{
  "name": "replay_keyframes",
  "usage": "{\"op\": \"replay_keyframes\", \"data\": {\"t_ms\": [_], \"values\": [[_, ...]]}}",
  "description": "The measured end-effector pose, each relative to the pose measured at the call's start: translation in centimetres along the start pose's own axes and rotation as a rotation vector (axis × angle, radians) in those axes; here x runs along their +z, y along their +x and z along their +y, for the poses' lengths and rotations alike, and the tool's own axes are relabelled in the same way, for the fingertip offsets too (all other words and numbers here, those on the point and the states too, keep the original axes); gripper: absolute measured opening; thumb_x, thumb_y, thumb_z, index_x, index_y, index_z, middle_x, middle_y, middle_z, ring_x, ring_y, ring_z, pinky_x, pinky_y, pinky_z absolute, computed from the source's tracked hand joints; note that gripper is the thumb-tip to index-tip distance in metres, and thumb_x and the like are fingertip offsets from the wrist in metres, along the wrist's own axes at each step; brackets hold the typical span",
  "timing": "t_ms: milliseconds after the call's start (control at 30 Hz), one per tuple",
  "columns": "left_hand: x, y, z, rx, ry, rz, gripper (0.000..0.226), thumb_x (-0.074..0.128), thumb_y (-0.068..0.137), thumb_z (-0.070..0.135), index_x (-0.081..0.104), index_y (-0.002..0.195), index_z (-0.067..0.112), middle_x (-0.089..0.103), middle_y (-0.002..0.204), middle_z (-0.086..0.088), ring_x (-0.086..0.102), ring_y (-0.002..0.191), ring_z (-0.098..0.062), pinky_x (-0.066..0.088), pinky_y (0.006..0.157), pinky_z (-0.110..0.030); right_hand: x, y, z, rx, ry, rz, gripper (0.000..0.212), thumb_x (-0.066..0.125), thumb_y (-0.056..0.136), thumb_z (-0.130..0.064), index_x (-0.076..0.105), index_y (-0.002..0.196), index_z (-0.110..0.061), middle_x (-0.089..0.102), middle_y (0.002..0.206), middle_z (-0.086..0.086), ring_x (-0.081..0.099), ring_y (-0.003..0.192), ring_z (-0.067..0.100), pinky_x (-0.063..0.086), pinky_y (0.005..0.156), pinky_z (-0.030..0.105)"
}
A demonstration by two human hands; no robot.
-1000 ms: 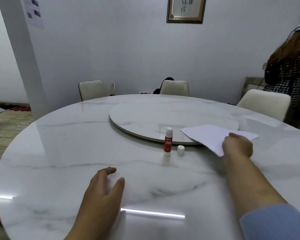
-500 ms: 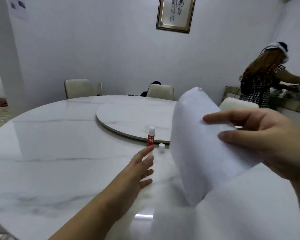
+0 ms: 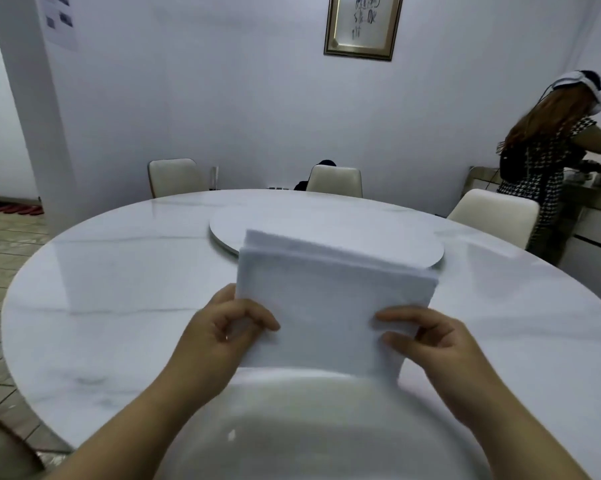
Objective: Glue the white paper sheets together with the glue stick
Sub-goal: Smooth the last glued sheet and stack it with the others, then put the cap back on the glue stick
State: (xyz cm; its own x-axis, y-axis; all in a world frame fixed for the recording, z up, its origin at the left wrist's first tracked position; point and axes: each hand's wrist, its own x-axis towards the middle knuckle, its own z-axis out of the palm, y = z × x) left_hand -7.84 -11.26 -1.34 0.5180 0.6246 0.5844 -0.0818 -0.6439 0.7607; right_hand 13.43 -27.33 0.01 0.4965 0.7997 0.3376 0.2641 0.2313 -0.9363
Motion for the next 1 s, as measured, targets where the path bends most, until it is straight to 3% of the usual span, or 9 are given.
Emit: {"op": "replay_keyframes", "data": {"t_ms": [167, 267, 367, 467, 667, 767, 833, 933, 1000], "values": [[0.8, -1.4, -1.7, -0.121, 0.120, -0.083, 0.039, 0.059, 0.082, -0.003, 0.069, 0.067, 0.031, 0.055, 0.093, 0.027, 0.057, 0.092, 0.000, 0.041, 0.076, -0.009, 0.2, -0.1, 2.1, 0.028, -0.150, -0.031, 0.037, 0.063, 0.082, 0.009, 0.079, 0.077, -0.023, 0.075, 0.086, -0.010, 0.065, 0.081, -0.002, 0.044, 0.069, 0.005], [0.6, -1.0, -1.2, -0.180, 0.086, -0.082, 0.038, 0.056, 0.084, -0.002, 0.069, 0.070, 0.031, 0.059, 0.089, 0.023, 0.059, 0.087, 0.001, 0.040, 0.068, -0.004, 0.0, 0.0, 1.9, 0.049, -0.136, 0.003, 0.039, 0.060, 0.084, 0.009, 0.079, 0.081, -0.025, 0.076, 0.089, -0.012, 0.068, 0.081, -0.001, 0.047, 0.068, 0.007], [0.3, -0.3, -0.2, -0.446, 0.021, -0.123, 0.029, 0.059, 0.083, 0.009, 0.070, 0.078, 0.035, 0.067, 0.086, 0.012, 0.062, 0.074, -0.006, 0.043, 0.058, -0.011, -0.6, 0.3, 1.3, 0.177, -0.072, 0.002, 0.034, 0.065, 0.084, 0.003, 0.077, 0.090, -0.028, 0.077, 0.094, -0.003, 0.073, 0.083, 0.015, 0.055, 0.068, 0.021], [0.6, -0.2, 0.4, -0.559, 0.245, -0.219, 0.022, 0.058, 0.080, 0.016, 0.068, 0.082, 0.035, 0.060, 0.088, 0.011, 0.056, 0.071, -0.006, 0.039, 0.050, -0.010, -1.1, 0.6, 1.2, 0.357, -0.241, -0.041, 0.030, 0.070, 0.081, -0.003, 0.076, 0.091, -0.030, 0.075, 0.096, -0.003, 0.072, 0.077, 0.014, 0.053, 0.064, 0.019], [1.8, -1.5, 0.0, -0.304, 0.687, -0.353, 0.021, 0.049, 0.084, 0.032, 0.052, 0.103, 0.041, 0.040, 0.111, 0.014, 0.039, 0.114, -0.008, 0.034, 0.087, -0.018, -0.2, 1.0, 0.8, 0.466, -0.903, -0.211, 0.027, 0.066, 0.080, -0.024, 0.062, 0.101, -0.040, 0.052, 0.111, -0.011, 0.056, 0.093, 0.008, 0.041, 0.068, 0.016], [2.0, -1.7, -0.5, -0.303, 0.819, -0.352, 0.026, 0.046, 0.086, 0.038, 0.053, 0.111, 0.042, 0.017, 0.147, 0.009, 0.009, 0.135, -0.015, 0.028, 0.103, -0.028, 0.3, 1.8, 0.3, 0.454, -1.133, -0.224, 0.031, 0.068, 0.079, -0.044, 0.058, 0.109, -0.041, 0.037, 0.112, -0.006, 0.051, 0.090, 0.010, 0.041, 0.065, 0.021], [2.0, -1.4, -0.6, -0.326, 0.832, -0.364, 0.023, 0.048, 0.087, 0.038, 0.056, 0.109, 0.043, 0.007, 0.154, 0.012, 0.005, 0.137, -0.016, 0.026, 0.105, -0.029, 1.0, 3.9, 0.2, 0.388, -1.048, -0.139, 0.038, 0.067, 0.079, -0.050, 0.060, 0.113, -0.034, 0.041, 0.116, -0.003, 0.049, 0.089, 0.011, 0.040, 0.064, 0.023], [2.0, -0.8, -0.5, -0.370, 0.773, -0.358, 0.017, 0.049, 0.090, 0.037, 0.059, 0.100, 0.044, 0.013, 0.154, 0.015, 0.009, 0.137, -0.013, 0.026, 0.104, -0.026, 3.5, 8.5, 1.0, 0.300, -0.781, -0.010, 0.053, 0.069, 0.078, -0.047, 0.059, 0.123, -0.019, 0.052, 0.121, 0.003, 0.053, 0.089, 0.012, 0.038, 0.057, 0.020], [2.0, -0.5, -0.6, -0.387, 0.737, -0.358, 0.014, 0.049, 0.090, 0.035, 0.058, 0.091, 0.046, 0.018, 0.152, 0.015, 0.011, 0.136, -0.012, 0.025, 0.103, -0.024, 5.5, 11.3, 2.4, 0.275, -0.704, 0.066, 0.061, 0.070, 0.078, -0.045, 0.054, 0.128, -0.013, 0.049, 0.128, 0.006, 0.054, 0.099, 0.018, 0.041, 0.068, 0.024]]}}
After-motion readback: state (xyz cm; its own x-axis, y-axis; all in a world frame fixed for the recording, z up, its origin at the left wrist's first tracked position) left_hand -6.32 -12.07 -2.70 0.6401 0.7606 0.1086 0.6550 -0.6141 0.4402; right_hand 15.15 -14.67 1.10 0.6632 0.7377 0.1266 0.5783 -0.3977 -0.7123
